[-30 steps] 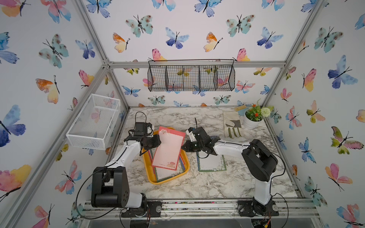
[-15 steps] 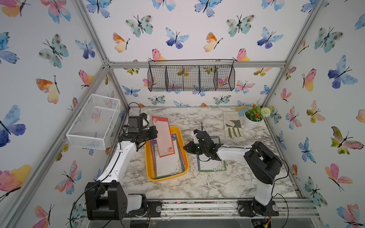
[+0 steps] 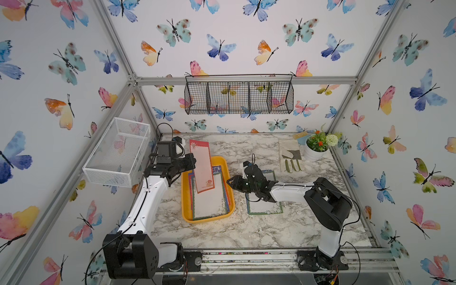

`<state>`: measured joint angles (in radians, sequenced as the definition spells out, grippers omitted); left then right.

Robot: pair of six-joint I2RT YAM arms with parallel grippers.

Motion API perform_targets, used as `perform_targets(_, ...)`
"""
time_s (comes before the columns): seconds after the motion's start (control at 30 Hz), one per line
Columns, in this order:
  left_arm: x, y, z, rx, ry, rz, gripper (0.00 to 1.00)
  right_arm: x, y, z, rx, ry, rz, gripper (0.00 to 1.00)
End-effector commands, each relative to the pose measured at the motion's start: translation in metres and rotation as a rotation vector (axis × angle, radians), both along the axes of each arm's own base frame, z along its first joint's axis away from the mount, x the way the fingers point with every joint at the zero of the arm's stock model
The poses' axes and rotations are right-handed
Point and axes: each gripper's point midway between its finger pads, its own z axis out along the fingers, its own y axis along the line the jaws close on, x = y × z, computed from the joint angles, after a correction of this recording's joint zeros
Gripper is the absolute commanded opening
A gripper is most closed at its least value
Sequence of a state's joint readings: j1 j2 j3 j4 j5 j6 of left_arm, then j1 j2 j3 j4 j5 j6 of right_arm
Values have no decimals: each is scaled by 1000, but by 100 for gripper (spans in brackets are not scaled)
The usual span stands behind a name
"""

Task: Take out the stationery paper from the storage box
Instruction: Pick up the stationery paper from the storage box, then place the stationery paper at the center of the board.

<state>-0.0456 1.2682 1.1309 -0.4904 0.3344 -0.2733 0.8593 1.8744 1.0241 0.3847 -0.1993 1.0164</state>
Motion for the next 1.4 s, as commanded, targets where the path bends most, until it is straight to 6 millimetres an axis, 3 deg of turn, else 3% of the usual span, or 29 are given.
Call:
perform_targets(0.0,-5,-3,23,-15,-44,-19,0,8,-4,27,-11,-81,-36,48)
perform_targets(0.17,-6,-7,45,-31,-88,-38,0,13,-14,50,-69,-171,-44,56)
perform_targets(0.3,-9,-18,73,-51,-136,-90,0,16,-19,85,-103,-311,-15,56)
perform_targets(0.53,-15,-58,141,26,-295,-241,0,23,-40,148,-261,-639,31,58)
perform_targets(0.73,-6,-88,186,54,-492,-398,0,32,-68,195,-434,-903,9,73)
perform_targets(0.93,-4,-115,227,-26,-747,-549,0,18,-83,253,-387,-1157,55,83)
perform_targets(1.07,-24,-131,239,-71,-891,-690,0,17,-96,277,-279,-1209,114,84)
perform_targets(1.37,-62,-131,228,-65,-992,-769,0,15,-121,305,-163,-1338,214,86)
